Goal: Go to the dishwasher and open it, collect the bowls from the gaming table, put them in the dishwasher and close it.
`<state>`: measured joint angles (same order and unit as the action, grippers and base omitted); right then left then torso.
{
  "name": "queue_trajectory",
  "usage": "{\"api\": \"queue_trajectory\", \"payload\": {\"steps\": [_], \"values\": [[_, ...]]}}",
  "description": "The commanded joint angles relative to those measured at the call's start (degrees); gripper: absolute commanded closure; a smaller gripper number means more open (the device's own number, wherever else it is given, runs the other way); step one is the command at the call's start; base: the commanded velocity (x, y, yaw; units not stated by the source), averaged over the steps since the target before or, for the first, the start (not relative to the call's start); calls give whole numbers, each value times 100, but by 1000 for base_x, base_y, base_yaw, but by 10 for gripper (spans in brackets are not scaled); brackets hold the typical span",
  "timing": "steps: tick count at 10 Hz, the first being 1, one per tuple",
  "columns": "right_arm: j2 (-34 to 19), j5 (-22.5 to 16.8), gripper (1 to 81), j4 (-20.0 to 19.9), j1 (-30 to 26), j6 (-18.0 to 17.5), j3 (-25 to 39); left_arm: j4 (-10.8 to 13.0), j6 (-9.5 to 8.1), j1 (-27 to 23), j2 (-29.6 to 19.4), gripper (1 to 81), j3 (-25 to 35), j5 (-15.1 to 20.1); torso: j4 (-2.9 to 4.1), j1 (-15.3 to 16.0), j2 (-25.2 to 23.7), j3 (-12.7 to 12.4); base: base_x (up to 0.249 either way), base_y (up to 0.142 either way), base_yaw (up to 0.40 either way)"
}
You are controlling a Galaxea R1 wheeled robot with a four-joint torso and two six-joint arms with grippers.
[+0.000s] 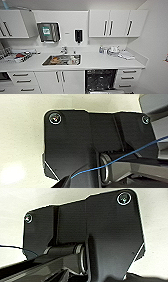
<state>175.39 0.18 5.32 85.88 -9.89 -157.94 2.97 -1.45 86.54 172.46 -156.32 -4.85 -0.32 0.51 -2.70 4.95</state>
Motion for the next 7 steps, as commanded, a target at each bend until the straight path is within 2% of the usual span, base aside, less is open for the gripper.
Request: {"api": "queue_trajectory", "payload": {"steps": [1,7], "values": [[8,-308,10,57,-242,13,19,-33,40,-265,-53,10,5,309,0,0,0,0,0,0,0],[16,-308,10,66,-233,31,45,-34,31,-265,-97,10,22,309,0,-4,-2,0,0,0,137]]}}
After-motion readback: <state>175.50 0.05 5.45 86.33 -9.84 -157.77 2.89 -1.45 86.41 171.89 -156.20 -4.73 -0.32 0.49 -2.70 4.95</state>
